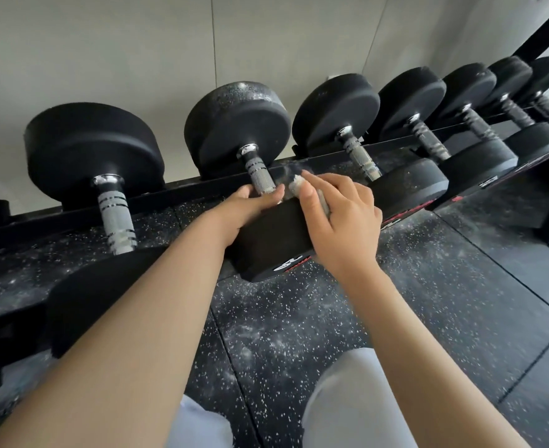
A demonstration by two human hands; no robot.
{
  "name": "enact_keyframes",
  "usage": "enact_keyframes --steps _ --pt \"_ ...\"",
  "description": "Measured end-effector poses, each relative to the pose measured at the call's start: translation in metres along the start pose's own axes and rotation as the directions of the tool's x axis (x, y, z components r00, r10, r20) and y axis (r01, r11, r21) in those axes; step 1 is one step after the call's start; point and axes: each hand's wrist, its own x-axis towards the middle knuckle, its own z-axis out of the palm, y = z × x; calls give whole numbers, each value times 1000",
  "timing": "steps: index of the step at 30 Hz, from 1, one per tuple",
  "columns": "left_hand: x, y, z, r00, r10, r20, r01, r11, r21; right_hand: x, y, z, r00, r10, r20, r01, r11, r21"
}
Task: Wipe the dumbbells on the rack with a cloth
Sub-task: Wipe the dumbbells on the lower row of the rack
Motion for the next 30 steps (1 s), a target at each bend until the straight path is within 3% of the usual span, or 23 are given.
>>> enact_keyframes --steps 4,5,7,9,12,15,18,20,22,23,24,25,27,28,30 --pt "5 -2 1 998 16 -62 -15 1000 19 9 31 4 1000 -2 27 -6 959 283" --pt "5 -2 2 998 24 -61 -23 1000 7 13 39 5 995 77 71 -99 909 405" --pt "7 -3 2 998 32 -54 -33 999 -1 18 45 4 929 264 258 -368 707 603" --pt "9 -3 1 998 25 -59 -26 1000 -5 18 45 2 887 324 330 -463 627 627" --pt "13 -2 1 993 19 -114 -17 1000 24 11 34 -1 928 298 223 -372 761 531" --pt "18 -1 3 975 101 -196 -87 993 80 -5 7 1 987 141 73 -150 977 151" --pt "23 -2 2 949 195 -247 -157 974 166 -13 -8 7 988 -120 -94 111 990 -87" --pt "23 -2 1 946 208 -250 -161 967 197 -1 6 6 983 -181 -40 180 983 -34" --pt "22 -2 0 952 200 -232 -148 964 222 13 26 3 994 -89 57 73 970 230" --pt "21 -2 -1 957 192 -219 -141 964 227 20 31 1 992 19 121 -70 900 429" --pt "22 -3 -1 959 191 -210 -140 963 232 25 34 0 963 148 225 -256 762 595" --pt "22 -3 -2 958 195 -209 -143 960 240 28 37 -1 901 261 346 -432 605 669" --pt "20 -3 -2 956 208 -208 -153 956 251 32 39 -2 728 389 564 -682 320 658" --pt "20 -3 -2 956 211 -206 -157 956 248 32 38 -4 652 411 637 -751 236 616" --pt "18 -2 -2 957 210 -200 -160 957 241 32 37 -5 613 456 645 -786 272 554"
